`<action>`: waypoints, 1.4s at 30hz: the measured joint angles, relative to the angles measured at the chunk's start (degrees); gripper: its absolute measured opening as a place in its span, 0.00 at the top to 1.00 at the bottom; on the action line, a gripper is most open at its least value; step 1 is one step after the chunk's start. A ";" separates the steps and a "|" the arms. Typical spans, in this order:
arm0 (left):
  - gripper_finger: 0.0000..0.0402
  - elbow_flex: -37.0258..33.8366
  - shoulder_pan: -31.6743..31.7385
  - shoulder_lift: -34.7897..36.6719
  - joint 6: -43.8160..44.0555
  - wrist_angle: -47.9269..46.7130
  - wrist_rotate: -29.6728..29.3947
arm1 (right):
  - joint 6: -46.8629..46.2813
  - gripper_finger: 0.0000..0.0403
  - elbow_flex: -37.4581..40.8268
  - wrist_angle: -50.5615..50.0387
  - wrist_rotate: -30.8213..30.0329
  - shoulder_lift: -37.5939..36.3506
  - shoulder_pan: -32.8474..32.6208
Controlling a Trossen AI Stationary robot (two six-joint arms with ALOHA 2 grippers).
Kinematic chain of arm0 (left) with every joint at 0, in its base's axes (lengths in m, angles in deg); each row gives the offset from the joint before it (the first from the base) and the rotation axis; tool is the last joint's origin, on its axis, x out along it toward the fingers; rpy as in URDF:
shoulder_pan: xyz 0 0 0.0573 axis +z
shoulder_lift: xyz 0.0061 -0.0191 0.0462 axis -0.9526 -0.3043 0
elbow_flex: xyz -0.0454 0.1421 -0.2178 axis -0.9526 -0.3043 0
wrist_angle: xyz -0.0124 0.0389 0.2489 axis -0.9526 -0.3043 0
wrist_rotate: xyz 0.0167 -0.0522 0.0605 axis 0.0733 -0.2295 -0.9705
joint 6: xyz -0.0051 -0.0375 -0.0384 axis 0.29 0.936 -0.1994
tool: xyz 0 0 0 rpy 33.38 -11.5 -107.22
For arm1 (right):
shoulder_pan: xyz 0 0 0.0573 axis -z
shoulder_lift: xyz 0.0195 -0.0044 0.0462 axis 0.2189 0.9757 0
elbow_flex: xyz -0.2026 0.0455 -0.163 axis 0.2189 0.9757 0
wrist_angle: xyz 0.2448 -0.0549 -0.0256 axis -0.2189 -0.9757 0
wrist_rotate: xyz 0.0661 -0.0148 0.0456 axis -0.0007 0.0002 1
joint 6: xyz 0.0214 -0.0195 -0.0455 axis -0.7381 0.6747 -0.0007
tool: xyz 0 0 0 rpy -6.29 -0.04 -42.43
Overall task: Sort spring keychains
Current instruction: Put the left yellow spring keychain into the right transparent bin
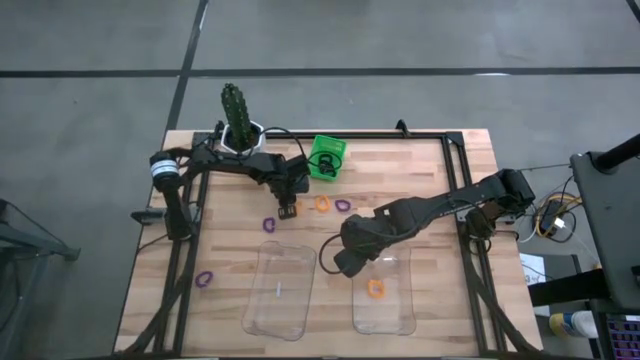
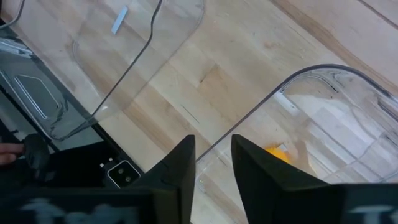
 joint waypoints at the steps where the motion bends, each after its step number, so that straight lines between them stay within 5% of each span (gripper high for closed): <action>1: 0.97 0.00 0.00 -0.01 0.02 0.01 0.00 | 0.00 0.77 0.00 0.01 -0.01 0.00 0.00; 26: 1.00 3.78 -0.51 14.65 9.65 -2.93 11.03 | 2.85 0.78 -2.28 -0.84 -0.27 -0.57 0.52; 37: 1.00 11.44 -7.31 16.47 16.11 -2.35 13.16 | 14.64 0.78 -8.48 -0.60 -21.62 -8.64 -0.17; 42: 1.00 13.73 -10.17 16.46 18.26 -1.46 13.14 | 13.54 0.78 -8.55 -0.21 -25.67 -11.71 -0.76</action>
